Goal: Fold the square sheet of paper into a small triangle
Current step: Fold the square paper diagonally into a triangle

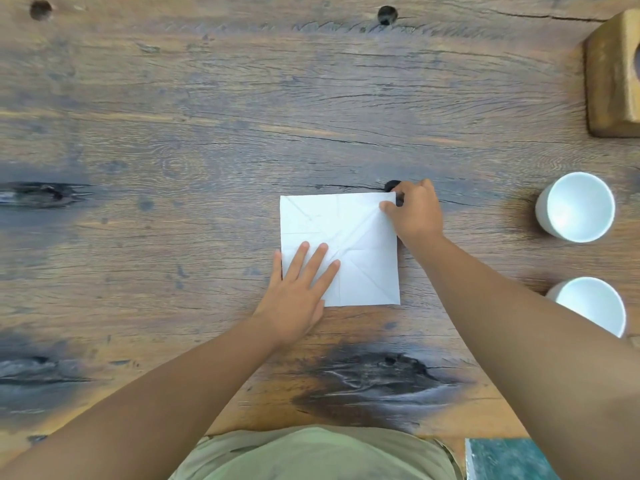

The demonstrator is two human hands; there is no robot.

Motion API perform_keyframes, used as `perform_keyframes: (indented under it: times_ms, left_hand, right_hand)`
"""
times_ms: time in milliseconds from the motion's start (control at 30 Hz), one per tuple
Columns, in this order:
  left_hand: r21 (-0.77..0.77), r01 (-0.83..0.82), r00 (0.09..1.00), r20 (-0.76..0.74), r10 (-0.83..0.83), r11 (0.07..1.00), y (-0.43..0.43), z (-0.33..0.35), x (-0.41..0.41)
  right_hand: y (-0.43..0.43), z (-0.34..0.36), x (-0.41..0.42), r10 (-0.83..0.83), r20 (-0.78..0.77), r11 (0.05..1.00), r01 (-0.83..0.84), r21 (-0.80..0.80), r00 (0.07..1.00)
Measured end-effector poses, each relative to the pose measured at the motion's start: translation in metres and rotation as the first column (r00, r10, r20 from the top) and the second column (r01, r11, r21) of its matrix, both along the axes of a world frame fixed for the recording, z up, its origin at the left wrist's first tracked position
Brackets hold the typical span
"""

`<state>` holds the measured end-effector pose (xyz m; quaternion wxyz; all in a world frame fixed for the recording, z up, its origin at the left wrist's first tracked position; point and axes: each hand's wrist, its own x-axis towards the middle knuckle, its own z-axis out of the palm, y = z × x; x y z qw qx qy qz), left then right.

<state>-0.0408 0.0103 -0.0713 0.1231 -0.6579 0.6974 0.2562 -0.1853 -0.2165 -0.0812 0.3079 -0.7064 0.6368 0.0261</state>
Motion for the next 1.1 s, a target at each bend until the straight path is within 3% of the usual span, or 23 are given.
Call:
perform_keyframes:
  times_ms: [400, 1100]
  left_hand:
    - [-0.002, -0.011, 1.0, 0.023, 0.011, 1.0, -0.018, -0.001, -0.011]
    - [0.0, -0.077, 0.997, 0.021, 0.077, 0.997, -0.01, 0.0, -0.013]
  right_hand:
    - [-0.007, 0.004, 0.004, -0.222, 0.154, 0.975, 0.214, 0.066, 0.963]
    - [0.037, 0.076, 0.012, -0.003, 0.467, 0.997, -0.031, 0.067, 0.884]
